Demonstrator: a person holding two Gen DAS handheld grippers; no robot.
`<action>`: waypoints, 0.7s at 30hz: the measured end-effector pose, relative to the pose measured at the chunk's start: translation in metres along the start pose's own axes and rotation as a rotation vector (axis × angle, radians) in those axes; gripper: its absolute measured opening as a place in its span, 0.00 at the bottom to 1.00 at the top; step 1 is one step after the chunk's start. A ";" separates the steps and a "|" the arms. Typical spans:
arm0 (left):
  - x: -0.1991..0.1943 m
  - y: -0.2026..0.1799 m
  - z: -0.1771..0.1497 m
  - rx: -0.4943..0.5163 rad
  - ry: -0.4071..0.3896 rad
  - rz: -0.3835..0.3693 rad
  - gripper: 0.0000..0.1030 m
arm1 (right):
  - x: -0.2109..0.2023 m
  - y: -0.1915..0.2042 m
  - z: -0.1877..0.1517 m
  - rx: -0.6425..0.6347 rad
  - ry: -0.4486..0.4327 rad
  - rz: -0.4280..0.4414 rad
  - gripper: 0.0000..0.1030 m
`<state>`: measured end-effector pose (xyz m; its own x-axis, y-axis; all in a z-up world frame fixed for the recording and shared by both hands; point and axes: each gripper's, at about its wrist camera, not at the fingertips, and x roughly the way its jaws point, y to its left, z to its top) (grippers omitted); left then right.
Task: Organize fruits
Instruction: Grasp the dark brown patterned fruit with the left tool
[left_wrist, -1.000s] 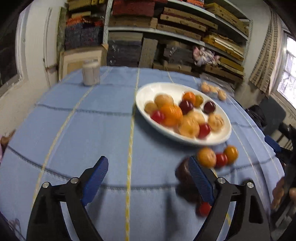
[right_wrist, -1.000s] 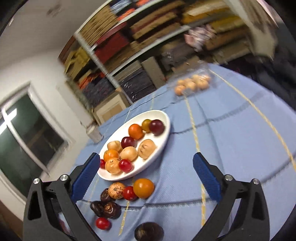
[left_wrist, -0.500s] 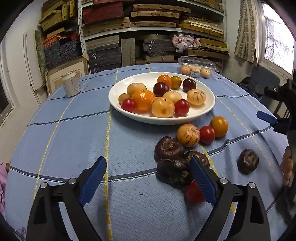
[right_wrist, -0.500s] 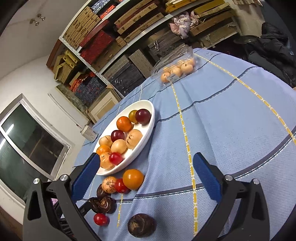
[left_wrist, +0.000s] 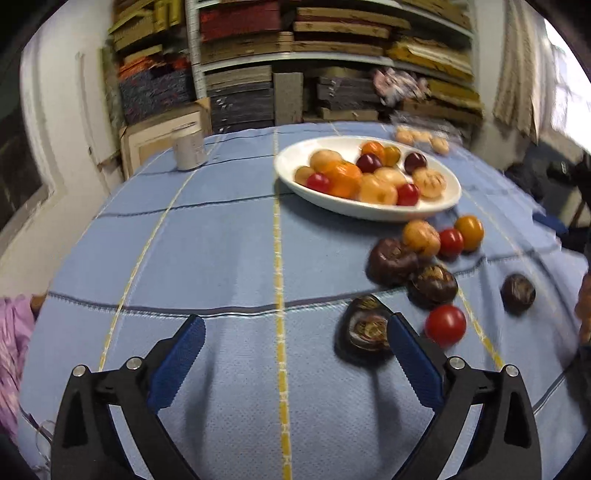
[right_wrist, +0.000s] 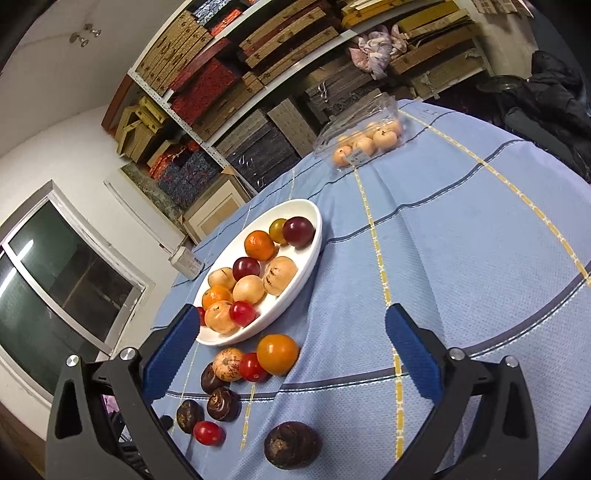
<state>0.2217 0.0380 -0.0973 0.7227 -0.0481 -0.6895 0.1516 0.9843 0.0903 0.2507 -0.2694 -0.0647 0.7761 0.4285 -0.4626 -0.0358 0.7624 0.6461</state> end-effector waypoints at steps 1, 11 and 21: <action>0.001 -0.005 0.000 0.025 0.002 0.004 0.96 | 0.000 0.000 0.000 0.000 0.002 0.000 0.96; 0.024 -0.022 -0.002 0.102 0.085 0.016 0.96 | 0.003 0.000 -0.001 -0.005 0.015 -0.004 0.96; 0.034 0.012 0.004 -0.032 0.112 0.072 0.96 | 0.004 0.001 -0.002 -0.006 0.015 -0.002 0.96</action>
<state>0.2510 0.0477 -0.1166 0.6509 0.0399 -0.7581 0.0792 0.9896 0.1201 0.2526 -0.2658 -0.0666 0.7665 0.4344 -0.4730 -0.0385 0.7663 0.6413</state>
